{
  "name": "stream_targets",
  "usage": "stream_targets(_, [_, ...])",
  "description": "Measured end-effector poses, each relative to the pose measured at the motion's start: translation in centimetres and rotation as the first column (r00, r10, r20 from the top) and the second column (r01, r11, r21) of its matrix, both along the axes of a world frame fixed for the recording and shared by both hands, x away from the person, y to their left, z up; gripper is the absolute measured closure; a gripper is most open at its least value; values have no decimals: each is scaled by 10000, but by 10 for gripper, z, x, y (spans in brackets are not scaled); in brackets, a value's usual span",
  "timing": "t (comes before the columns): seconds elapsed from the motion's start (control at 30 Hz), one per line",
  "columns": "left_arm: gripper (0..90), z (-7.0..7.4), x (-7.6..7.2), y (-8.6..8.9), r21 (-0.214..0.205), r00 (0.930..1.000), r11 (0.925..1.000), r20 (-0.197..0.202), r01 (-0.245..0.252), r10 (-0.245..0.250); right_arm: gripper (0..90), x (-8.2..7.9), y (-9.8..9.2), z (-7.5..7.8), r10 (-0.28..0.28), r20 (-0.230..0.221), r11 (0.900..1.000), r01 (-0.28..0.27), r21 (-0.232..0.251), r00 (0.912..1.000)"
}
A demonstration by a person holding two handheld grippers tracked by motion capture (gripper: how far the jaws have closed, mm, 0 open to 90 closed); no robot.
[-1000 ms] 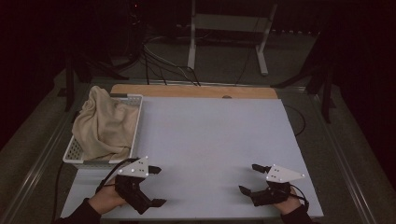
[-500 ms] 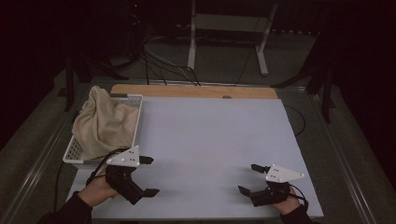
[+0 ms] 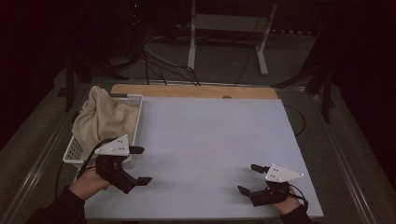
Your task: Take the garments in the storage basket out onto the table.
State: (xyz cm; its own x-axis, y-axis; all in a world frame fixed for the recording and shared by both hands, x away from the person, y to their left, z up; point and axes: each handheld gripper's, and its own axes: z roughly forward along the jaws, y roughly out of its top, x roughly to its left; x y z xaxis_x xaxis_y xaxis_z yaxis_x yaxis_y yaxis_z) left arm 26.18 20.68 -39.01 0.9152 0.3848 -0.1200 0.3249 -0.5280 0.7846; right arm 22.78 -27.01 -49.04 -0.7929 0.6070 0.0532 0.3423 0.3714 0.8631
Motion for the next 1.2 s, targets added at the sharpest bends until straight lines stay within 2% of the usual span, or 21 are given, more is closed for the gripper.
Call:
stream_targets(0.37, [3, 12, 9, 30, -10, 9946, 9949, 214, -1012, 1012, 86, 0, 1, 0, 40, 4, 10000, -40, 42, 10000])
stream_targets(0.53, [3, 15, 14, 43, -60, 9887, 9891, 279, -1473, 1474, 86, 0, 2, 0, 58, 17, 10000, -58, -14, 10000])
stream_targets(0.7, [3, 13, 20, 55, -119, 9790, 9796, 352, -2007, 2010, 86, 0, 3, 1, 78, -15, 10000, -78, 21, 10000])
stream_targets(0.8, [3, 13, 25, 61, -135, 9722, 9729, 368, -2308, 2312, 86, 0, 3, 0, 98, -17, 10000, -98, -9, 10000])
stream_targets(0.97, [3, 18, 35, 73, 23, 9550, 9562, 526, -2926, 2921, 86, 0, 3, 1, 58, 31, 10000, -58, 61, 10000])
stream_targets(1.1, [3, 22, 46, 81, 248, 9389, 9398, 596, -3409, 3390, 86, 0, 4, 2, 122, 88, 9999, -122, 20, 9999])
stream_targets(1.13, [3, 23, 48, 83, 306, 9307, 9317, 685, -3620, 3594, 86, 0, 4, 2, 137, 85, 9999, -137, 18, 9999])
stream_targets(1.2, [3, 24, 52, 87, 329, 9223, 9234, 735, -3824, 3794, 86, 0, 4, 2, 129, 96, 9999, -129, 3, 9999])
